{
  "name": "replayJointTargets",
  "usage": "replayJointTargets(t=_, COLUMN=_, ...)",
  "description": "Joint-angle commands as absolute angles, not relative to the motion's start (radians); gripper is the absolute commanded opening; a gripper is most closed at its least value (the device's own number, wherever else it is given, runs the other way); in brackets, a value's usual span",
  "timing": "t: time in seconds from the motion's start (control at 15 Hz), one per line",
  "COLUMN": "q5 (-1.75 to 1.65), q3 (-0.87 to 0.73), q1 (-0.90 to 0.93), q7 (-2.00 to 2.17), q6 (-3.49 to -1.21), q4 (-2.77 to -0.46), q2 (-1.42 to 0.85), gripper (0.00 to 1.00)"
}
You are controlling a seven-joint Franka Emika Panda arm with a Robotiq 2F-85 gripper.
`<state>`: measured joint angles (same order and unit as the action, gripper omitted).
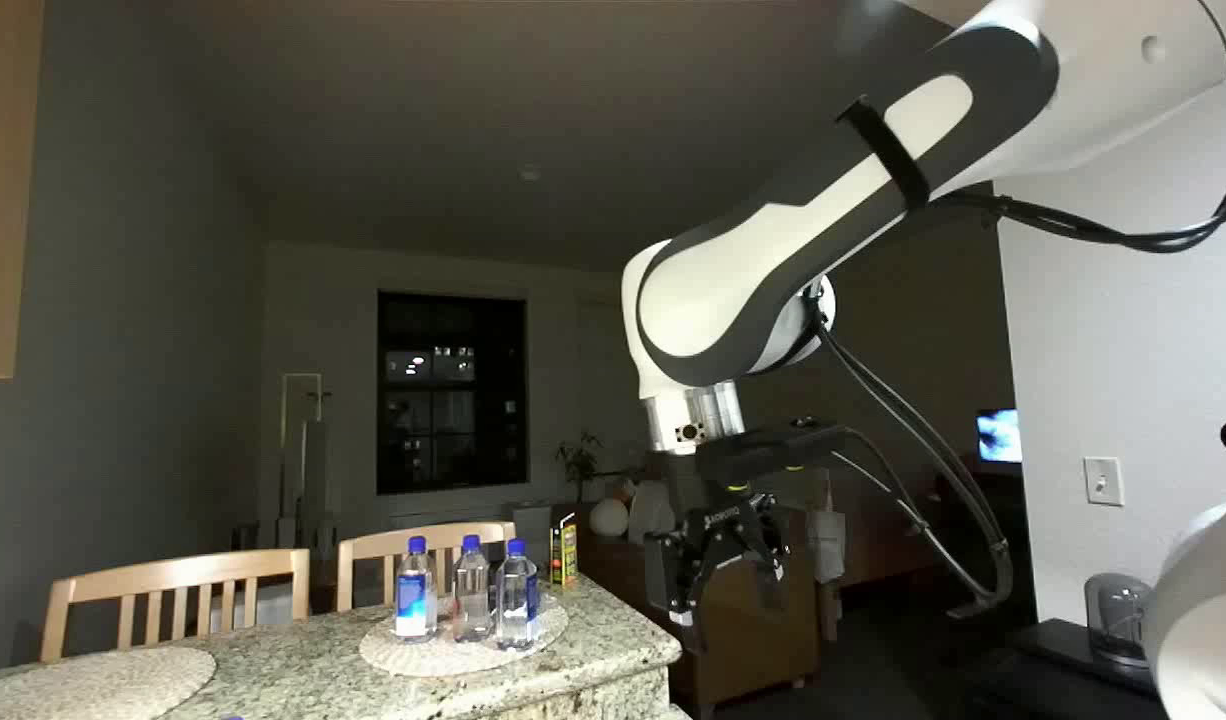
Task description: Move the towel to the right
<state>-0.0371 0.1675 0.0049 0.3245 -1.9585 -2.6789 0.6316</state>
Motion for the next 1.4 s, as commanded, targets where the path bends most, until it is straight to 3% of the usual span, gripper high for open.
replayJointTargets(t=0.0, q5=-0.040, q3=0.163, q1=0.009, q7=0.326, q6=-1.957, q4=-2.678, q2=0.631, gripper=1.00)
replayJointTargets(t=1.0, q5=-0.040, q3=0.163, q1=0.009, q7=0.326, q6=-1.957, q4=-2.678, q2=0.631, gripper=1.00)
replayJointTargets(t=1.33, q5=-0.022, q3=0.148, q1=0.002, q7=0.328, q6=-2.083, q4=-2.626, q2=0.574, gripper=1.00)
